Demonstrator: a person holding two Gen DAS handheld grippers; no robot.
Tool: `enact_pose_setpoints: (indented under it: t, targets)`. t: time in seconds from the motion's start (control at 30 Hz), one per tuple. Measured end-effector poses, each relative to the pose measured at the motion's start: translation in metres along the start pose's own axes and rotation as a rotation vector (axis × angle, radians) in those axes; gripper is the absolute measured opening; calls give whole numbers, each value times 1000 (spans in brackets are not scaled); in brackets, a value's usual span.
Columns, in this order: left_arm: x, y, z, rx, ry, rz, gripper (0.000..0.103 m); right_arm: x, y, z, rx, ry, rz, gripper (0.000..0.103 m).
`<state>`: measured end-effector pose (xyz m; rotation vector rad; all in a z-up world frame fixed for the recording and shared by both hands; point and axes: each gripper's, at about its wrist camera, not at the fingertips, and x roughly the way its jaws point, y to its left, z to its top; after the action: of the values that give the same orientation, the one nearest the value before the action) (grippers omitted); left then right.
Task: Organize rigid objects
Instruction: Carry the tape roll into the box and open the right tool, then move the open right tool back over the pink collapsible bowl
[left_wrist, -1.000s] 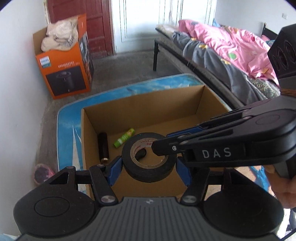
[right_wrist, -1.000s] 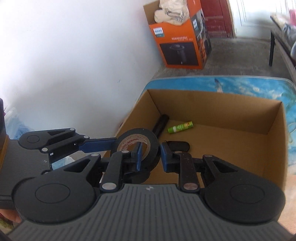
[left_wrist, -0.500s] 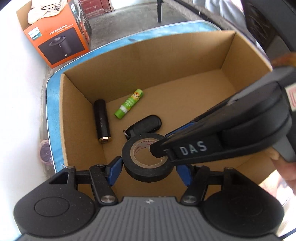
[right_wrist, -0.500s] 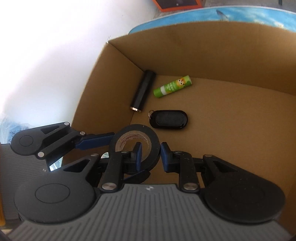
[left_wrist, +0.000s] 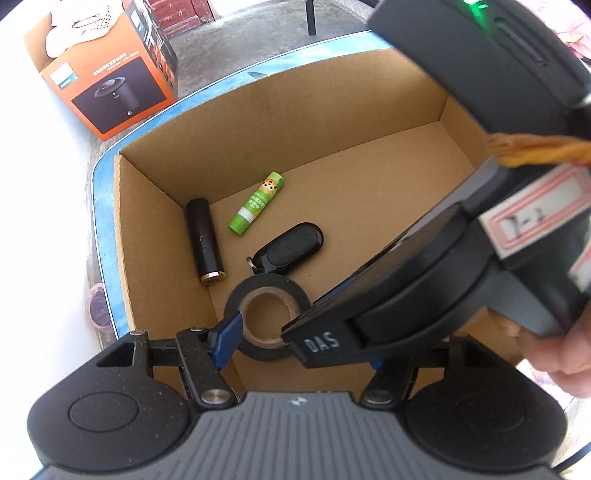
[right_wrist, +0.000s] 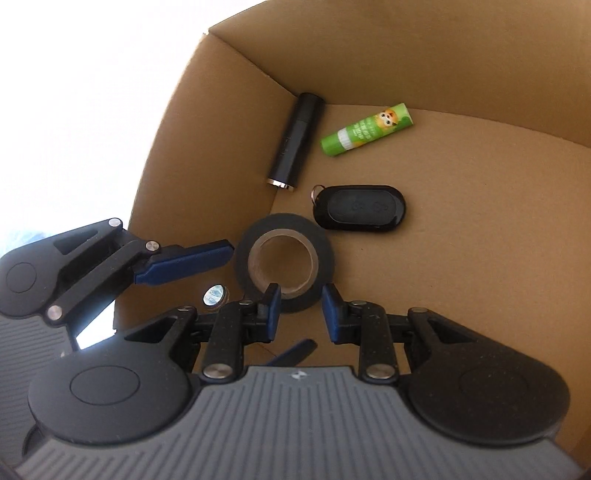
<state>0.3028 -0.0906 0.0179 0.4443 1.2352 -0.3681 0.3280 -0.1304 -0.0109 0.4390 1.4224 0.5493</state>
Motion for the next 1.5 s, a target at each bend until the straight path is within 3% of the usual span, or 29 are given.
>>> enact_pose_setpoints:
  t: [0.17, 0.3, 0.4, 0.7, 0.8, 0.9, 1.03, 1.23, 1.5]
  targets:
    - [-21, 1, -7, -25, -61, -25, 68, -17, 0, -10, 12, -60, 51, 27]
    - [-49, 3, -18, -50, -148, -52, 71, -50, -1, -31, 16, -158, 95, 30]
    - [-76, 2, -33, -64, -229, -107, 75, -83, 1, -55, -7, -249, 109, 43]
    - [-130, -16, -104, -106, -464, -152, 79, -170, 16, -143, -75, -524, 59, 49]
    - [-134, -21, -136, -162, -526, -151, 81, -182, 26, -178, -122, -590, -6, 58]
    - [-129, -23, -171, -234, -549, -159, 84, -176, 37, -214, -173, -628, -96, 79]
    - [-114, -24, -209, -312, -556, -149, 84, -158, 50, -250, -207, -638, -174, 86]
    - [-92, -36, -247, -309, -556, -74, 88, -107, 67, -271, -232, -599, -180, 89]
    - [-54, -50, -264, -281, -509, -24, 88, -51, 87, -260, -239, -507, -178, 89]
